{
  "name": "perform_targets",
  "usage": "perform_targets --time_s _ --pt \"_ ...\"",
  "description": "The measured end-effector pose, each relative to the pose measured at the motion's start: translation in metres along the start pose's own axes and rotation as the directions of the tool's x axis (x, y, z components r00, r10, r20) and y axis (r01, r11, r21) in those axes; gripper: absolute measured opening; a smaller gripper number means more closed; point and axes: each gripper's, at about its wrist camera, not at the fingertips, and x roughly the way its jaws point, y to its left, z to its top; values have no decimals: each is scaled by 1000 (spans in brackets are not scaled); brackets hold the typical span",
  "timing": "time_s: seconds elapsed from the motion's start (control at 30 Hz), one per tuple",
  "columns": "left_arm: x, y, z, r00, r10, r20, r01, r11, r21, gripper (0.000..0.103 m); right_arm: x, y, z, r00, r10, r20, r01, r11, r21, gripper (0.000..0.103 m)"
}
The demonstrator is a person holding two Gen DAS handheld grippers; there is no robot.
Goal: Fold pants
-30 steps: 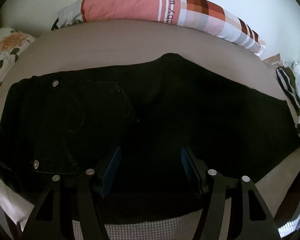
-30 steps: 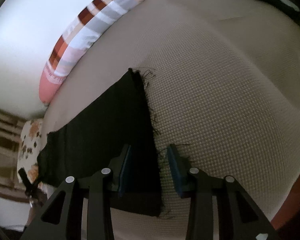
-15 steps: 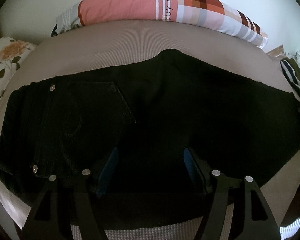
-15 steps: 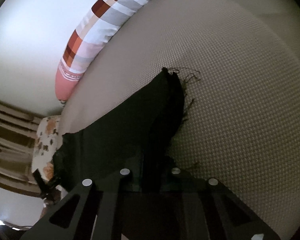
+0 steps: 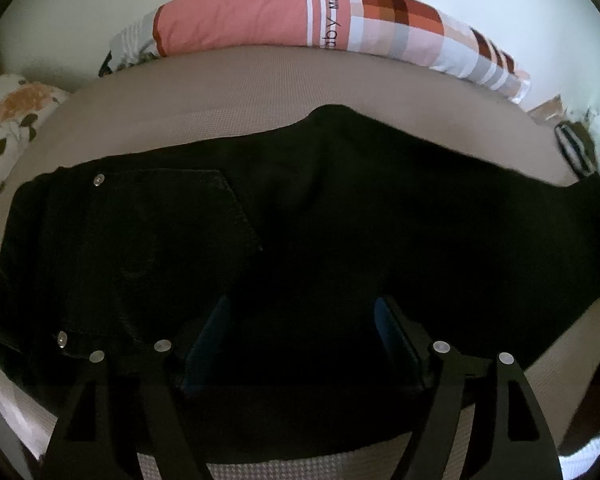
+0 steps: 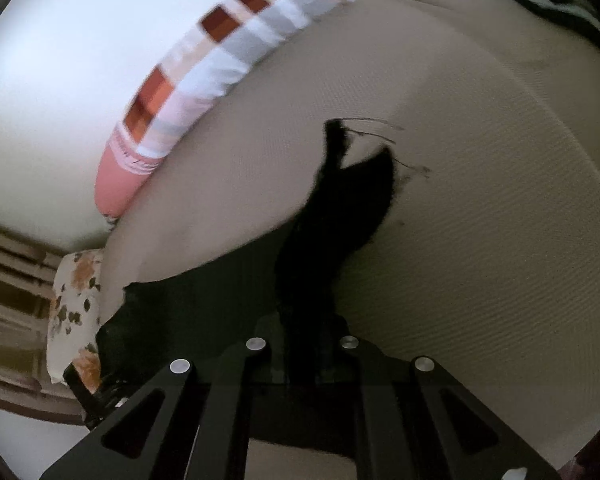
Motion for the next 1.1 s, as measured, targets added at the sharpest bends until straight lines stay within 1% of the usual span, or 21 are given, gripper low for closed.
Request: perform_targets --time_s 0.13,0.23,0.33,0.4,0.57,0.6,0.7,0.8,0.87,0.97,1.03,1.07,1.1 --pt "-12 7 2 998 -61 22 62 997 -40 75 -2 51 -8 1000 20 -2 -20 999 -37 8" --pt "-24 12 4 995 -79 56 82 996 -47 75 6 91 -14 998 53 -21 -54 996 -65 8" --pt "-36 20 6 992 -96 82 100 993 -55 75 22 134 -19 995 82 -49 -88 990 -114 7" --pt "-41 25 6 991 -98 96 105 993 -61 75 39 163 -19 992 104 -73 -113 983 -146 7" --pt "-57 41 7 985 -109 132 121 989 -84 75 87 230 -29 984 104 -143 -137 960 -244 7" --pt "-59 44 6 985 -111 135 124 988 -88 75 102 246 -35 980 103 -170 -147 951 -270 7" --pt "-65 54 7 981 -124 150 142 984 -112 75 135 277 -51 970 89 -226 -161 931 -327 7" --pt "-71 63 7 976 -139 167 161 978 -129 75 169 298 -70 960 58 -274 -158 919 -360 7" --pt "-75 67 7 973 -148 177 173 976 -133 75 194 309 -86 957 5 -290 -129 903 -410 7" --pt "-78 73 8 969 -167 183 194 971 -140 75 222 315 -102 951 -58 -304 -92 886 -455 8" --pt "-79 76 9 966 -181 187 209 968 -142 75 233 316 -109 946 -65 -317 -99 875 -475 14" --pt "-80 77 9 964 -191 187 219 965 -143 75 236 316 -110 941 -59 -333 -111 877 -468 20" --pt "-80 77 10 962 -202 186 230 962 -145 75 238 317 -112 936 -47 -349 -126 881 -456 24"
